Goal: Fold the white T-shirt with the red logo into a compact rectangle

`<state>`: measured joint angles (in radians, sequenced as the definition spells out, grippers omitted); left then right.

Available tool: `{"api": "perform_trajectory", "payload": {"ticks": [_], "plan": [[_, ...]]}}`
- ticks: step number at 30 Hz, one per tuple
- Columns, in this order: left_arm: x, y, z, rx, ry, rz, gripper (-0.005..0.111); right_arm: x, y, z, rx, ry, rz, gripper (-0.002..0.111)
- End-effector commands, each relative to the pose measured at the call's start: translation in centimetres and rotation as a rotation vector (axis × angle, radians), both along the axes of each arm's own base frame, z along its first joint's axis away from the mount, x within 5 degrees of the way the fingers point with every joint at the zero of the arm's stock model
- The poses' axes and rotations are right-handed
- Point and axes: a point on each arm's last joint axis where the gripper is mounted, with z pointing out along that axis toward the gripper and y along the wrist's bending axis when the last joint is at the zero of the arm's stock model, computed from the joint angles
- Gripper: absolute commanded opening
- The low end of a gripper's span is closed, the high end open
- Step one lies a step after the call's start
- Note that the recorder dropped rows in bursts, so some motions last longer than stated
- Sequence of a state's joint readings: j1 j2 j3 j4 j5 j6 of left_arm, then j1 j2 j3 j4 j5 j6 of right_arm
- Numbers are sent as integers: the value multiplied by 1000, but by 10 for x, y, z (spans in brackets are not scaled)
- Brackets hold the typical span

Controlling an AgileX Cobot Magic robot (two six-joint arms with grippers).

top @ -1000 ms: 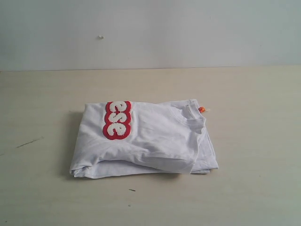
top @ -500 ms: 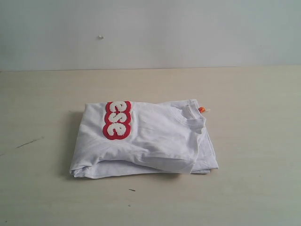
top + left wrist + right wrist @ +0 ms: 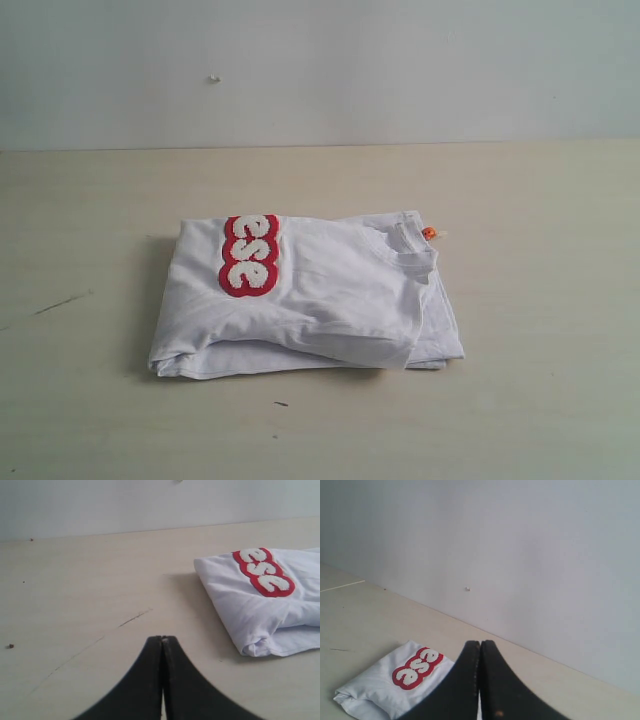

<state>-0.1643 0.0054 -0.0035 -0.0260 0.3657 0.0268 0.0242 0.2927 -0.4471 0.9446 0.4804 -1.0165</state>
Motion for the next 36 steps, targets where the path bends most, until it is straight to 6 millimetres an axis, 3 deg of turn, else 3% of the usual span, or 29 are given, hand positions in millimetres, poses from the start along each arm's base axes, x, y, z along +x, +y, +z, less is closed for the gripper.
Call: {"api": "perform_trajectory", "payload": {"ticks": [1, 36], "plan": [[0, 0, 0, -25, -7, 12, 0, -1, 0, 0, 6, -1, 1, 0], [1, 4, 0, -45, -9, 96, 0, -1, 0, 0, 6, -2, -1, 0]]}}
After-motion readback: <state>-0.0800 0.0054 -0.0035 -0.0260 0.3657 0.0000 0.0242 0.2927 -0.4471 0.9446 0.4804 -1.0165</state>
